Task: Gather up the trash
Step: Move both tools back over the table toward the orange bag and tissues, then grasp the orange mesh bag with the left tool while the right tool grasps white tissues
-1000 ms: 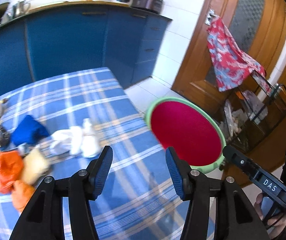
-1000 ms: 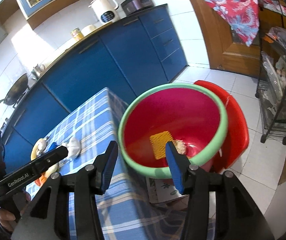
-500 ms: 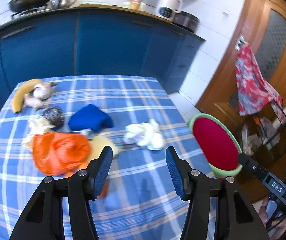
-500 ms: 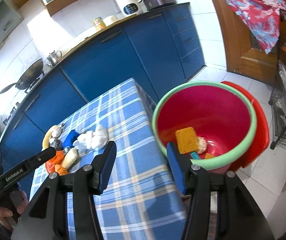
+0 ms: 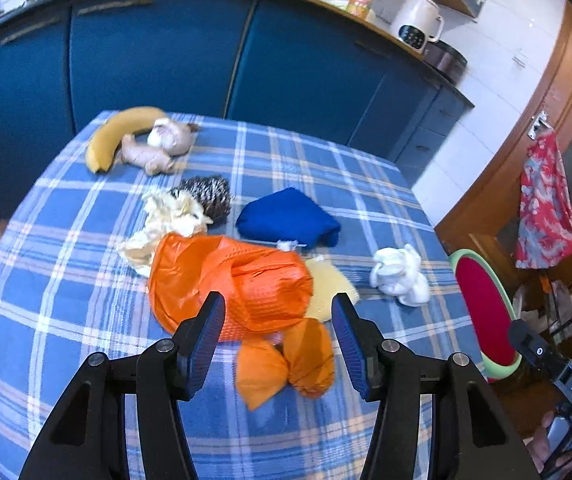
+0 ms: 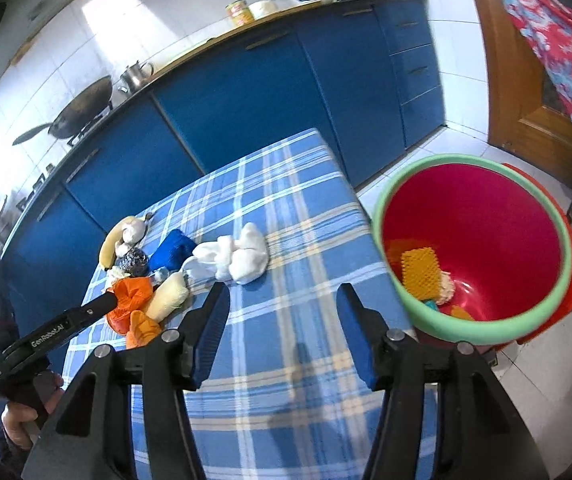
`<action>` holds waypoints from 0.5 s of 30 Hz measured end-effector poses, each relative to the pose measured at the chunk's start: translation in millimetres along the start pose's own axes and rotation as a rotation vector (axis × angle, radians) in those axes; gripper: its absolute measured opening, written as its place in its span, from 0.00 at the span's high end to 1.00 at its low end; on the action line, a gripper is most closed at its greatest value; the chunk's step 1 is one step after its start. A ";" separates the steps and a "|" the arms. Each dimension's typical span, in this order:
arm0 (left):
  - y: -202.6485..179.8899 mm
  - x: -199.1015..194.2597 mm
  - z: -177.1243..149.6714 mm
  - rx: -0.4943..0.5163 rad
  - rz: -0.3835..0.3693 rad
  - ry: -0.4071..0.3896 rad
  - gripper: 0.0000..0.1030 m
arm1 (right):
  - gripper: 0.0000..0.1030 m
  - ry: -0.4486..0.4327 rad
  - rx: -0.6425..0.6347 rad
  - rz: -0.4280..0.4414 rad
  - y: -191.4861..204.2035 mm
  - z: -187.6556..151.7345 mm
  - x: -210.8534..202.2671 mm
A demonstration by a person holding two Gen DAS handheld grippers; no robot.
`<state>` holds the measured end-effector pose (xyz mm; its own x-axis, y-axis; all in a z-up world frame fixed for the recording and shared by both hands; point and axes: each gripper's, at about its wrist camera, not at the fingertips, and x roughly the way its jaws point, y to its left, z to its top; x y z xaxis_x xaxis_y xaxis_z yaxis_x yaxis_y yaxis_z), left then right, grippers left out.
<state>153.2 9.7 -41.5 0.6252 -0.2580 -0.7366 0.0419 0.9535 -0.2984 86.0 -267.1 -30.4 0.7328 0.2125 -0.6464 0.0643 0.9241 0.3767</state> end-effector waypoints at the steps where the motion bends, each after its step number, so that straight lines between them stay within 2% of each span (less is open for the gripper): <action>1: 2.2 2.9 -0.4 -0.007 0.000 0.007 0.45 | 0.41 0.007 -0.009 0.002 4.0 1.3 4.8; 15: 32.5 27.0 -1.9 -0.075 0.007 0.036 0.45 | 0.39 0.137 -0.066 0.032 39.9 16.7 86.6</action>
<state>170.0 33.5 -72.2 0.5967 -0.2578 -0.7599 -0.0223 0.9413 -0.3368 163.4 -217.1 -60.3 0.6344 0.2793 -0.7208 -0.0059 0.9341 0.3568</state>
